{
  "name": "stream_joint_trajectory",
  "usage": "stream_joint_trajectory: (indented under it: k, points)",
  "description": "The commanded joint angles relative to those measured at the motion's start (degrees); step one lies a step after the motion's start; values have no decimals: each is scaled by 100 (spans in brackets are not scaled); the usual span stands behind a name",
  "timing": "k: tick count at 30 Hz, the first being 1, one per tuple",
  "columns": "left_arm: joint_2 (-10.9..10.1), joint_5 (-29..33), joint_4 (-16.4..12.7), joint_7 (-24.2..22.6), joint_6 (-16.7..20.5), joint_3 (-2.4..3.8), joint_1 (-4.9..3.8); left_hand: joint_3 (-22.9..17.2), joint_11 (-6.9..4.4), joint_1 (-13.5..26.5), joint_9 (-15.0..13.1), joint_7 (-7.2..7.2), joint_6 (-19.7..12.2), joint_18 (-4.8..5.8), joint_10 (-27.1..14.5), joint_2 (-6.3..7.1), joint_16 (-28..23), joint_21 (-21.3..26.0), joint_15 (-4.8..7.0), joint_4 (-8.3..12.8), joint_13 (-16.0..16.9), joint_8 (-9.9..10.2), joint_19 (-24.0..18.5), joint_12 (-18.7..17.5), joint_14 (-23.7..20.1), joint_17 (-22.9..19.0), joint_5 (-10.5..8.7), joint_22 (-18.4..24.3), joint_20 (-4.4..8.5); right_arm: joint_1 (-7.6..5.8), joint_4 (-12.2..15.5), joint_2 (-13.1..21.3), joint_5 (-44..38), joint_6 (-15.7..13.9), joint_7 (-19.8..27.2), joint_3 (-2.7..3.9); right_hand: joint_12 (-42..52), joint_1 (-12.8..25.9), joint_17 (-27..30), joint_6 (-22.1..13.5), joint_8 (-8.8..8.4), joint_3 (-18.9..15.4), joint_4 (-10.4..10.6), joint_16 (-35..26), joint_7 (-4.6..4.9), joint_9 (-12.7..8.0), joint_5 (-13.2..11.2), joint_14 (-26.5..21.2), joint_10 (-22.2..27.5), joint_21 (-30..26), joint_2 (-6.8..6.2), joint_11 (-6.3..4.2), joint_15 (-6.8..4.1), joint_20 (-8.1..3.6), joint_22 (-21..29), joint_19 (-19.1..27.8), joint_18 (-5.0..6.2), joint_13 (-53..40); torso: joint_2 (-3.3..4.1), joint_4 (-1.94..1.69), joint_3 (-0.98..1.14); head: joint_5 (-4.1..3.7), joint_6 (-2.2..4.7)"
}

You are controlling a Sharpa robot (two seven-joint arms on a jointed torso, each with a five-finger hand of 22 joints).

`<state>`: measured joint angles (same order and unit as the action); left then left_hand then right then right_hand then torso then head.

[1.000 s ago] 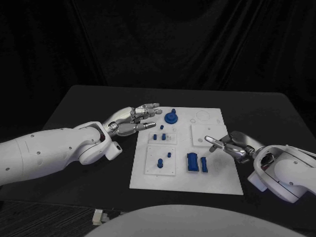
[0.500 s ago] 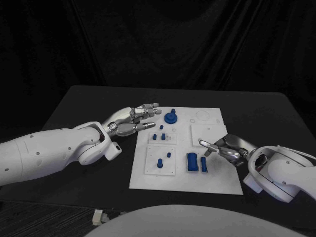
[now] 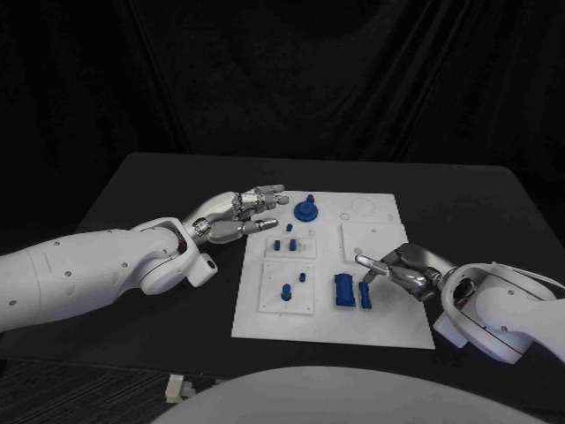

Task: Assemble the parts on the task board

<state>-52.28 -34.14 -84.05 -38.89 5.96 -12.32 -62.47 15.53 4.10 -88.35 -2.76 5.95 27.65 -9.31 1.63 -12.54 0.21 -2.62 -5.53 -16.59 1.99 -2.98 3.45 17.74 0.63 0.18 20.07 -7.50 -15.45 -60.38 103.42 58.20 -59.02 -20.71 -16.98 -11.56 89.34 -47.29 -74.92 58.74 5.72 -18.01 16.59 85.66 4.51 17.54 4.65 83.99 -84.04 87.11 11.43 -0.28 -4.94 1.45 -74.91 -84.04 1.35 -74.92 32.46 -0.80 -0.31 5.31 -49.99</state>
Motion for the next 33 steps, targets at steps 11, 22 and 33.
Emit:
stream_joint_trajectory:
  k: [11,22,33]
  points:
    - [21,14,8,-192,-84,6,12,-36,27,-67,-1,13,-15,-106,-4,-17,3,-33,-36,11,6,-18,41,24,3,5,-16,-6,-14,118,32,2,-225,114,-243,-33,-40,-137,-106,17,-41,-101,0,-19,17,-79,98,368,-573,-44,-5,44,40,42,-1386,-435,-43,-1338,5,-4,-1,-38,-1]
    - [22,14,11,-196,-93,6,16,-38,29,-69,-1,14,-19,-106,-3,-19,3,-34,-37,9,6,-16,41,24,4,6,-5,-5,-14,122,70,16,-537,59,-264,-32,-46,-202,-79,-299,-199,-286,8,-25,64,-327,93,364,-571,-53,37,86,72,68,-1382,-427,-39,-1325,-1,7,-1,-11,-1]
    - [-38,14,-42,-225,-39,6,17,-39,33,-73,1,17,-28,-105,-2,-19,3,-32,-39,8,7,-13,37,32,5,6,-8,3,-14,76,445,383,-512,-962,603,-29,3,-215,-193,77,2,-450,3,23,15,-382,69,386,-582,28,96,44,41,49,-1411,-466,-61,-1402,1,-5,-1,-26,-1]
